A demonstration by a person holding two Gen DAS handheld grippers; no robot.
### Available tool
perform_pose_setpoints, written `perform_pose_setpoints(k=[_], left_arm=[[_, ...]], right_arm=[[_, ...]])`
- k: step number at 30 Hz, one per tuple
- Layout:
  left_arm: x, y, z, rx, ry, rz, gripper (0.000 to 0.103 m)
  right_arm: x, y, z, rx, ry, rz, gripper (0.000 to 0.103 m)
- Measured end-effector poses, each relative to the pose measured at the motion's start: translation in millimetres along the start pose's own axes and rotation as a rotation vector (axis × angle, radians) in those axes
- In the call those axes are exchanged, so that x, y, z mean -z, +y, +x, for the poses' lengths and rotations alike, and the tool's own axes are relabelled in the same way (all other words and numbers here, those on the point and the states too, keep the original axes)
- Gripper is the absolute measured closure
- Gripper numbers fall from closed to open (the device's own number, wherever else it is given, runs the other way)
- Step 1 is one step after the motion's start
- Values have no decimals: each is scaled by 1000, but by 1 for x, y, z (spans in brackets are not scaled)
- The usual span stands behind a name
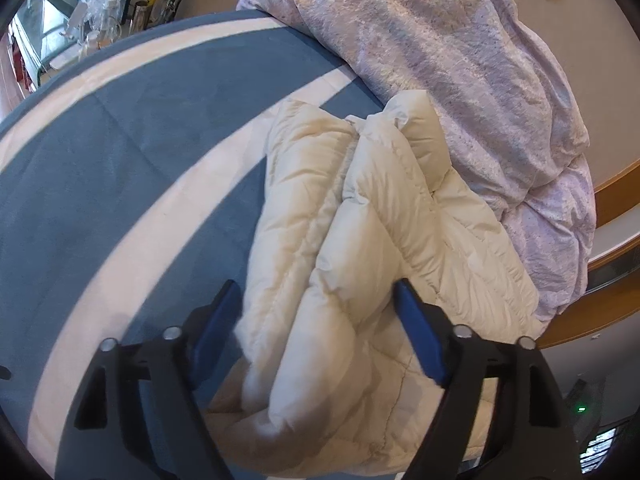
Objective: Fold large clothes
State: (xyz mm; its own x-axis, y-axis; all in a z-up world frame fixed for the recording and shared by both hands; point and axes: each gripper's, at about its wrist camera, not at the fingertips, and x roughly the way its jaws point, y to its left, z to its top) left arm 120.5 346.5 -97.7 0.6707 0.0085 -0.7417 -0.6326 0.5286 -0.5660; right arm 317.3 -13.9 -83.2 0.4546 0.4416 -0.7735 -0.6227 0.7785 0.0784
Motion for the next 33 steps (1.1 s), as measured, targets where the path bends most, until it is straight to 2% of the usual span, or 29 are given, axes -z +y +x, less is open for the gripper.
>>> perform_pose_setpoints(k=[2,6,9,11,14,23,27,30,33], left_arm=[[-1,-1,4,15,10,-4,36],[-2,-5,7,16,3,3,43],[-2,-8,6,26,-3,7,55],[-2,-11,3,34,-11,16,67],[-4,-17,-3,54,-25,32,76],[-6,-20,-16,105,-44,42,82],[-6,-21,-19,94,-46,56,82],[-6,-19,-18,91,-42,55,82],[-7,-15,-14,87,-31,44,82]], right_arm=[[3,4,6,14,8,-7,56],[7,10,13,41,23,-20,56],[8,13,16,59,33,-31,55],[9,14,18,68,35,-37,55],[8,14,19,73,35,-41,55],[10,16,19,81,29,-41,55],[5,14,15,76,26,0,55],[2,13,8,34,2,38,55],[-1,18,7,33,-9,27,55]])
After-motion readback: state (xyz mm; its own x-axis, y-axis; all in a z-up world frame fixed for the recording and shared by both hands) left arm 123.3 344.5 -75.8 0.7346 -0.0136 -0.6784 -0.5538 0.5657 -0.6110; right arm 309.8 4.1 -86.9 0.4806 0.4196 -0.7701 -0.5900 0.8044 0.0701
